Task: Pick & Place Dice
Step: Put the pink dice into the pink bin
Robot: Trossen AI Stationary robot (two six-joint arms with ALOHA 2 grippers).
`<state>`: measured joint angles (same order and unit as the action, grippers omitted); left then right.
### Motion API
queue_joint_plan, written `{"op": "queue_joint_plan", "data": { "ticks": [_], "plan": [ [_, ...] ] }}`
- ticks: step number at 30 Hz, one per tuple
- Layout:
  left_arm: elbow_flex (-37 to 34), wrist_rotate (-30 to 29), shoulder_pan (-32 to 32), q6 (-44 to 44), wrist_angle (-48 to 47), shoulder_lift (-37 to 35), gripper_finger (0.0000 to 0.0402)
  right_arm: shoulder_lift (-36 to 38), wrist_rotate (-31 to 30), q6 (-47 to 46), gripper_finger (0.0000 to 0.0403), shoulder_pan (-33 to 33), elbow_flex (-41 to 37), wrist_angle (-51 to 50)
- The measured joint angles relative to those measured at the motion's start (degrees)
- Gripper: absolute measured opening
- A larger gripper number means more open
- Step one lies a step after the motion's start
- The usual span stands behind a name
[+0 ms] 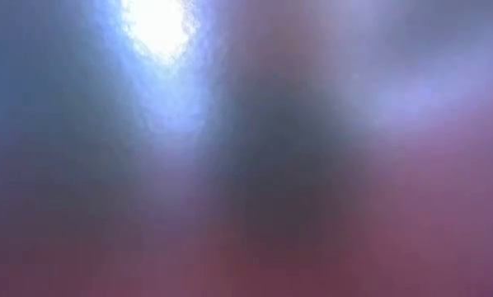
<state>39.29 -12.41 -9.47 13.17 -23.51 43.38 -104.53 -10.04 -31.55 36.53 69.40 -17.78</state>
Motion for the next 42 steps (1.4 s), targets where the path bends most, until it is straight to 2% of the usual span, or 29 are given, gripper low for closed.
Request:
{"op": "queue_joint_plan", "data": {
  "ticks": [14, 28, 42],
  "plan": [
    [0.00, 0.00, 0.00, 0.00, 0.02, 0.00, 0.0131, 0.02, -0.15, -1.14, 0.0141, -0.04, -1.37, 0.57],
    [0.00, 0.00, 0.00, 0.00, 0.04, 0.00, 0.0133, 0.28, -0.42, -1.09, 0.0127, -0.33, -0.66, 0.56],
    [0.00, 0.00, 0.00, 0.00, 0.02, 0.00, 0.0130, -0.31, -0.61, -1.38, 0.0141, -0.61, -2.53, 2.21]
  ]
}}
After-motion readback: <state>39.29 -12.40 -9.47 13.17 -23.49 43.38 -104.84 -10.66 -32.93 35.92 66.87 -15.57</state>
